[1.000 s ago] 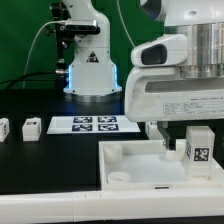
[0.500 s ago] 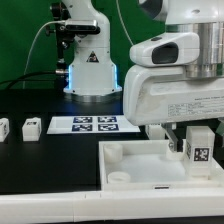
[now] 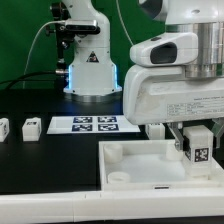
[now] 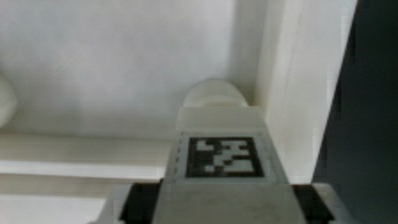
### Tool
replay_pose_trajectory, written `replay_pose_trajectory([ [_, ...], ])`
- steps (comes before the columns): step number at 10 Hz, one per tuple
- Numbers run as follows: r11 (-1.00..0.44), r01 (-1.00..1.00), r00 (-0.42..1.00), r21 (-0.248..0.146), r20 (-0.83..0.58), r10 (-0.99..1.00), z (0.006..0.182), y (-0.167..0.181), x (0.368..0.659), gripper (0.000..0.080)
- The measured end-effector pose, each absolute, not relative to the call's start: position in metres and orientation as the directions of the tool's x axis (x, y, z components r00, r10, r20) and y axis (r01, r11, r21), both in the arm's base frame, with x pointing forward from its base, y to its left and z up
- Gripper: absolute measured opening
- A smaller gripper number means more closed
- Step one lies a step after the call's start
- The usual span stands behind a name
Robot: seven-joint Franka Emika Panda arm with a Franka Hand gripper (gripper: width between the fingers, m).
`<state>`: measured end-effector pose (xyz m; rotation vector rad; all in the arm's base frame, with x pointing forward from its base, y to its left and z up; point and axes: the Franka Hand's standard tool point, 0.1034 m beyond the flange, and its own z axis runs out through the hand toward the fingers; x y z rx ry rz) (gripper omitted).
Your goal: Assemble one leg
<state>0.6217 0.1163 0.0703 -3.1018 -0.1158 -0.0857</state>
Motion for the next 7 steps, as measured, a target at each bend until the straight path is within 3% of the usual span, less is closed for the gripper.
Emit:
replay_pose_trajectory([
  [1, -0.997, 0.062, 0.997, -0.036, 0.056, 0.06, 0.0703, 0.1164, 0.6217, 0.029],
  [4, -0.935, -0.349, 0.935, -0.056, 0.039, -0.352, 0.07, 0.1151, 0.6217, 0.0291],
  [7, -0.727, -0.683, 0.729, -0.069, 0.008, -0.685, 0.0696, 0.1157, 0.6208, 0.0291],
])
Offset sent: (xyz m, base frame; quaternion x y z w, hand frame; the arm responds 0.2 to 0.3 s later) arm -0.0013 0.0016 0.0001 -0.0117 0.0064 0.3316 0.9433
